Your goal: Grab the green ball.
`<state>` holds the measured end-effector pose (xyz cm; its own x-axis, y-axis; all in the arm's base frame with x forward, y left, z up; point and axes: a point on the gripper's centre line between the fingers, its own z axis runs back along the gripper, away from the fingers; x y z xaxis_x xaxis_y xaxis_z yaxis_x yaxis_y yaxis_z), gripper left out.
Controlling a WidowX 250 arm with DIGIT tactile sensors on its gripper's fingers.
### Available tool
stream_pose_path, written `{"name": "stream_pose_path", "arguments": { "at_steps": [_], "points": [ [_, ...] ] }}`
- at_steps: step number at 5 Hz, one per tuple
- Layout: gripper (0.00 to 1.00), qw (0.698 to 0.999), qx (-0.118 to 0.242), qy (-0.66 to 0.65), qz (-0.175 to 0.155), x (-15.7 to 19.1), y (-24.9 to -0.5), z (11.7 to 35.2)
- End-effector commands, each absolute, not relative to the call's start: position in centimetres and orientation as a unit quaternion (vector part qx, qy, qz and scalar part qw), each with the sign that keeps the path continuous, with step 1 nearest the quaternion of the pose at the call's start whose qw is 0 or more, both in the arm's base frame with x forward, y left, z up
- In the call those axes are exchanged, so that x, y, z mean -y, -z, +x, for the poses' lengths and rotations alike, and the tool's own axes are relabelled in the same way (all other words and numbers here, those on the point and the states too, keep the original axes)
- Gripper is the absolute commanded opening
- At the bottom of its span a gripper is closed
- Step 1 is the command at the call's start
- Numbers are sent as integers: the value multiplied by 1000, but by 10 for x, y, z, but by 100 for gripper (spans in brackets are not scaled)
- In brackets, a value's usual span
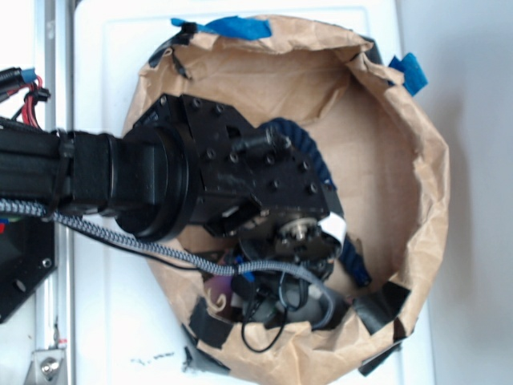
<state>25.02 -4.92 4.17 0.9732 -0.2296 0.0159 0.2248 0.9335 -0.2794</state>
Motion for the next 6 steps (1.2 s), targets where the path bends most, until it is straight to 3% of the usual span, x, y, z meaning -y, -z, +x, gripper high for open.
{"name": "stream_pose_path", "arguments": {
  "at_steps": [1, 2, 3, 4, 5, 6],
  "points": [
    [0, 988, 69, 50, -130, 10, -98, 268],
    [0, 990, 57, 49, -117, 9, -92, 269],
    [0, 996, -13, 51, -76, 20, -67, 265],
    [0, 995, -23, 82, -59, 30, -45, 258],
    [0, 995, -21, 82, -44, 33, -42, 258],
    [75, 994, -26, 96, -35, 33, -42, 259]
  ]
}}
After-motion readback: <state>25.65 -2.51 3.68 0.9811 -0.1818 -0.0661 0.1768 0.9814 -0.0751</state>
